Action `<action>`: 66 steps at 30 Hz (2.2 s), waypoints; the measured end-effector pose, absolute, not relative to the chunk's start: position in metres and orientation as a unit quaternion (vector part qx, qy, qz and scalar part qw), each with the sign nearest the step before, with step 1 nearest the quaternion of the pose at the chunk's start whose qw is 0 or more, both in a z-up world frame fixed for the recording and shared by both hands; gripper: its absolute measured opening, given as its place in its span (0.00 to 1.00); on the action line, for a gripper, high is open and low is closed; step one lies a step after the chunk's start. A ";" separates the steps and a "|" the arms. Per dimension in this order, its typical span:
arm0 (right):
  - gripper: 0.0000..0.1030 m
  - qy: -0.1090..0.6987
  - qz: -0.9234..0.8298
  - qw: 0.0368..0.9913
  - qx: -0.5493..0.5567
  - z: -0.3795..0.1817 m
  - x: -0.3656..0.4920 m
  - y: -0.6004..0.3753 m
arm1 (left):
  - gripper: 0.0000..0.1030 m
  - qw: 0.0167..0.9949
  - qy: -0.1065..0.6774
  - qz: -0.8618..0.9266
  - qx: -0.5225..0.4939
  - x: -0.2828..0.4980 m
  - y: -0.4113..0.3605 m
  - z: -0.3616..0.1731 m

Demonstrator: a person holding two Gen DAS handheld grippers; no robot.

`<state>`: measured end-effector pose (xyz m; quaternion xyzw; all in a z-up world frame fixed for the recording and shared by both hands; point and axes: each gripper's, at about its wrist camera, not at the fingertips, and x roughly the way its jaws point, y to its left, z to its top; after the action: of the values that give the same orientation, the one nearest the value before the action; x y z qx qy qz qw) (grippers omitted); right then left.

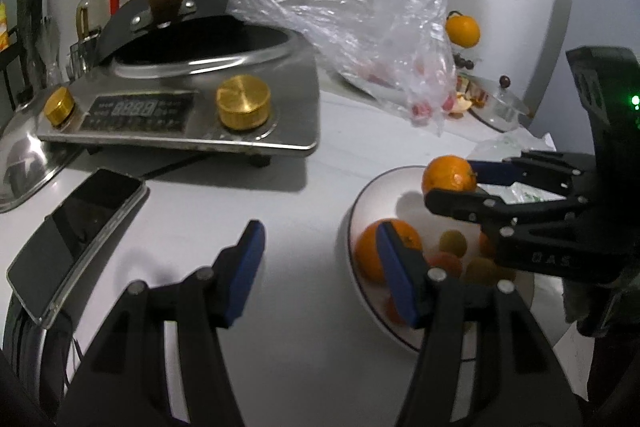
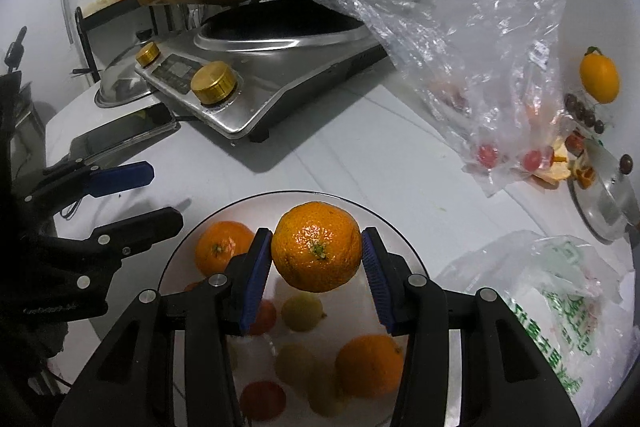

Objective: Organize fruits

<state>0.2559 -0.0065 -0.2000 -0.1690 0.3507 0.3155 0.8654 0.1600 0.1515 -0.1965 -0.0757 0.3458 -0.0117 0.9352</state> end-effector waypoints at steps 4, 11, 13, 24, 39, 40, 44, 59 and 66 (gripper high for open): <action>0.47 0.359 0.316 0.862 -0.168 -0.208 0.266 0.000 | 0.58 0.934 0.349 -0.011 -0.083 0.162 0.157 -0.200; 0.47 0.370 0.322 0.854 -0.171 -0.218 0.274 0.010 | 0.58 0.931 0.355 -0.011 -0.089 0.164 0.159 -0.206; 0.47 0.374 0.324 0.852 -0.171 -0.221 0.275 0.013 | 0.58 0.930 0.357 -0.012 -0.090 0.165 0.159 -0.207; 0.47 0.390 0.329 0.846 -0.156 -0.223 0.279 0.012 | 0.58 0.928 0.363 -0.019 -0.088 0.165 0.155 -0.209; 0.54 0.395 0.332 0.845 -0.143 -0.222 0.278 0.008 | 0.58 0.930 0.359 -0.018 -0.080 0.161 0.149 -0.203; 0.56 0.394 0.331 0.845 -0.142 -0.222 0.277 0.007 | 0.58 0.930 0.358 -0.017 -0.080 0.160 0.148 -0.202; 0.58 0.389 0.331 0.849 -0.139 -0.218 0.275 0.005 | 0.58 0.932 0.354 -0.016 -0.076 0.155 0.146 -0.198; 0.59 0.367 0.316 0.865 -0.133 -0.196 0.247 -0.022 | 0.66 0.941 0.332 -0.023 -0.068 0.130 0.120 -0.174; 0.59 0.358 0.307 0.872 -0.132 -0.187 0.228 -0.040 | 0.66 0.942 0.326 -0.030 -0.067 0.116 0.106 -0.168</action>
<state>0.2277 -0.0399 -0.1872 -0.1318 0.3582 0.3065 0.8720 0.1163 0.1062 -0.1681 -0.0669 0.3263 -0.0300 0.9424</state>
